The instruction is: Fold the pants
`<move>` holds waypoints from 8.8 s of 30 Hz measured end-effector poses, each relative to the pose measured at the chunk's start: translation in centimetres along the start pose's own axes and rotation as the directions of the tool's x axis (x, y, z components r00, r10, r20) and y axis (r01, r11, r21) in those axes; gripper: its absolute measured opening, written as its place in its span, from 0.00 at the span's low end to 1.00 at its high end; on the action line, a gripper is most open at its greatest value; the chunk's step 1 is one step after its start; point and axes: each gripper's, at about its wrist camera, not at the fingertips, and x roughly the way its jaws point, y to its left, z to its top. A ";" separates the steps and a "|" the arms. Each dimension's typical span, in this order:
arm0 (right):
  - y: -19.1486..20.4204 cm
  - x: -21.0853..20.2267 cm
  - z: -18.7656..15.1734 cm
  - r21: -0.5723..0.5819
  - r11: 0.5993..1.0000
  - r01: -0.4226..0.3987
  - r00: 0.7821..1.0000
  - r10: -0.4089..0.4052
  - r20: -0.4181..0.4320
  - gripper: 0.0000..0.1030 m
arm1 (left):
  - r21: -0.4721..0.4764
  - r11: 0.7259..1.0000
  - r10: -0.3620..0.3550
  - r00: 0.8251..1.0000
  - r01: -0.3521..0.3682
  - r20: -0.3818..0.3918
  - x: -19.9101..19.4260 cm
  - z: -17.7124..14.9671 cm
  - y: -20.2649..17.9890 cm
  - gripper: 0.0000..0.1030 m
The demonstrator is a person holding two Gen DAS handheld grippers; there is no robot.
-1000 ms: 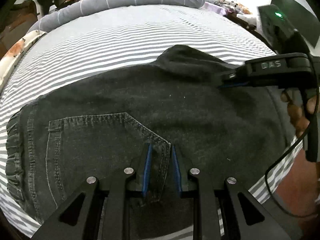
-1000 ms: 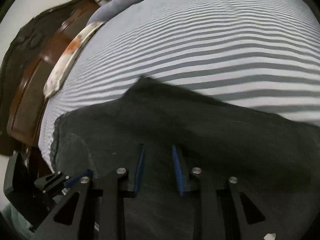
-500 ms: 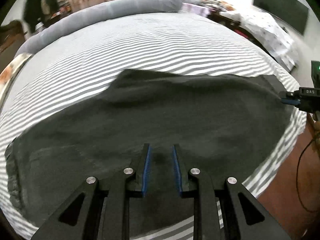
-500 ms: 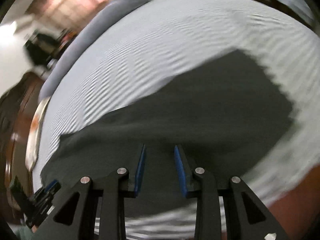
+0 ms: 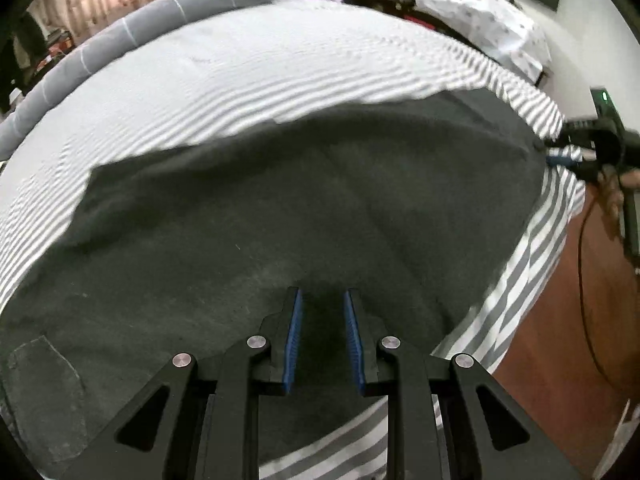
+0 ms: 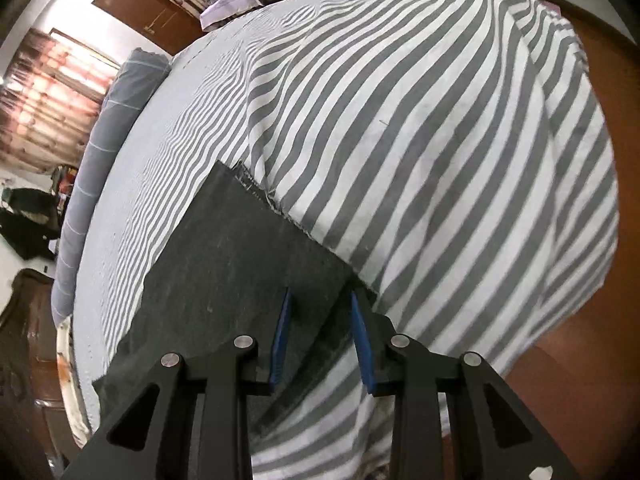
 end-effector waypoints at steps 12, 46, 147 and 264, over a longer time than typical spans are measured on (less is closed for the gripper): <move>0.0 -0.8 -2.1 -0.050 0.998 0.038 0.999 -0.037 0.033 0.07 | 0.048 0.997 -0.063 0.997 0.064 -0.039 -0.4 -1.1 -1.3 0.23; -1.8 0.7 -3.2 0.001 0.949 -0.315 0.948 0.315 0.054 0.14 | 0.057 0.995 -0.080 0.997 0.080 -0.004 2.1 4.1 -5.8 0.23; 19.3 3.4 -22.5 -0.133 0.924 -0.357 0.915 0.318 -0.246 0.57 | -0.620 0.709 -0.291 0.940 0.336 0.177 -5.9 0.8 17.3 0.03; 38.0 3.3 -33.0 -0.816 0.571 -0.084 0.982 -0.091 -0.164 0.62 | -0.945 0.194 0.086 0.955 0.264 0.285 -12.1 -24.1 36.5 0.27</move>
